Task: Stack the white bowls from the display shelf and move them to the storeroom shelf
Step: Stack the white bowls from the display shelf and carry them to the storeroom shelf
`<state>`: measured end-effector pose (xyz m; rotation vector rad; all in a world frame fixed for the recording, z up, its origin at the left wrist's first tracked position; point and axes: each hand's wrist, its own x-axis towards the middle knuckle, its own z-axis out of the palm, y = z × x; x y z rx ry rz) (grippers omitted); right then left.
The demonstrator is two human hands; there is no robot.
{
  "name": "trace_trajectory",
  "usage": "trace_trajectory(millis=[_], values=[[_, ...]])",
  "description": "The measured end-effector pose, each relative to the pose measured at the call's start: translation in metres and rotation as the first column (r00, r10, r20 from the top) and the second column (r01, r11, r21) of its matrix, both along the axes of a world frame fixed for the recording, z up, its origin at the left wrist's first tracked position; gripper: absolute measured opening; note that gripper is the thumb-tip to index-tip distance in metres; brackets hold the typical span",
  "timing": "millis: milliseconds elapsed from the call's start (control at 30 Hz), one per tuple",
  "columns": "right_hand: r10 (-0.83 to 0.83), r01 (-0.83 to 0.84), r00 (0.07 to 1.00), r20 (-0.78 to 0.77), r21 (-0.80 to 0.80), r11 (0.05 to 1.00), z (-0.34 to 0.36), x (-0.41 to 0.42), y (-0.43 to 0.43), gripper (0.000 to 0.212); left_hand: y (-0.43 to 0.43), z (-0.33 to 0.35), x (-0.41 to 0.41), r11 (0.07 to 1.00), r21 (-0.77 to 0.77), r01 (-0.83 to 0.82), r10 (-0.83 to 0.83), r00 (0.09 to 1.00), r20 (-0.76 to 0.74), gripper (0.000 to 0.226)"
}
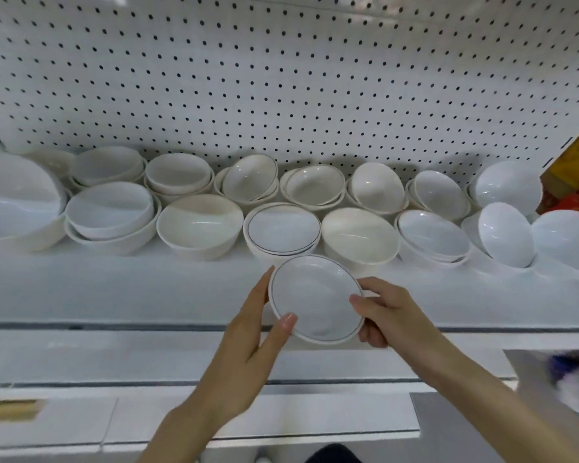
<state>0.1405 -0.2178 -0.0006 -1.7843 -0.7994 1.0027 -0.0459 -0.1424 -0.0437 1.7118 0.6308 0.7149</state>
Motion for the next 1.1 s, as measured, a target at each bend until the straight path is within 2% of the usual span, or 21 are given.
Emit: trace_trajectory(millis=[300,533,633,867,1100], values=[[-0.026,0.024,0.998,-0.055,-0.045,0.999,-0.018,-0.010,0.005,0.014,0.006,-0.011,-0.008,0.999,-0.017,-0.044,0.042,0.992,-0.117,0.052],[-0.028,0.026,0.995,-0.096,-0.020,0.999,-0.019,-0.025,0.011,0.013,0.018,-0.016,-0.020,0.995,0.020,-0.095,0.097,0.990,-0.104,0.085],[-0.019,0.021,0.993,-0.114,0.017,1.000,-0.023,-0.040,0.022,0.012,0.028,-0.022,-0.036,0.990,0.025,-0.137,0.138,0.986,-0.093,0.091],[0.004,0.003,0.987,-0.159,0.044,0.999,-0.029,-0.070,0.054,0.011,0.052,-0.030,-0.067,0.967,0.076,-0.245,0.252,0.962,-0.109,0.076],[-0.025,0.032,0.989,-0.147,0.046,0.998,-0.036,-0.082,0.063,0.011,0.068,-0.032,-0.076,0.975,0.047,-0.219,0.223,0.968,-0.113,0.078]])
